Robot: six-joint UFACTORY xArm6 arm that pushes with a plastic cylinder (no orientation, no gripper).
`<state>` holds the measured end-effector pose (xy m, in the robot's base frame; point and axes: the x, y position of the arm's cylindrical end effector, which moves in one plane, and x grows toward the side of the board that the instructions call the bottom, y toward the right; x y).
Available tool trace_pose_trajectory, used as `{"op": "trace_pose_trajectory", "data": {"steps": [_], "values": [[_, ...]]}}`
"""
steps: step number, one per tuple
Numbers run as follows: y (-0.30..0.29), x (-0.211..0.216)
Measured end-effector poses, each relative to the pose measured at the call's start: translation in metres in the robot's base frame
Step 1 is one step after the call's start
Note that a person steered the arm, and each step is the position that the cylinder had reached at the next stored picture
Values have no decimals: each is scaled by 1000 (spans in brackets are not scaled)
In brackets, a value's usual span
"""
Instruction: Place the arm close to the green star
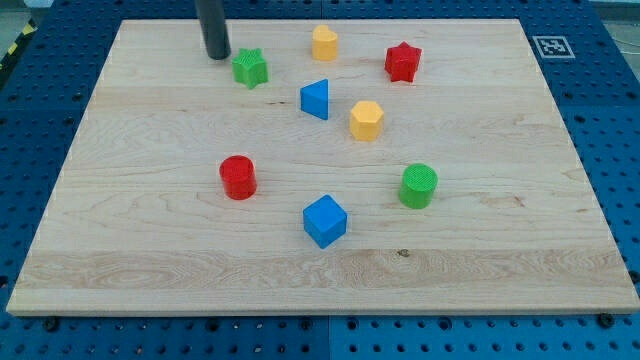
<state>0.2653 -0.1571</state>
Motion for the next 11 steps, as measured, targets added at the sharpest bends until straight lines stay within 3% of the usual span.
{"op": "trace_pose_trajectory", "data": {"steps": [1, 4, 5, 8, 11], "values": [[-25, 0], [-32, 73], [-32, 79], [-32, 20], [-11, 14]]}}
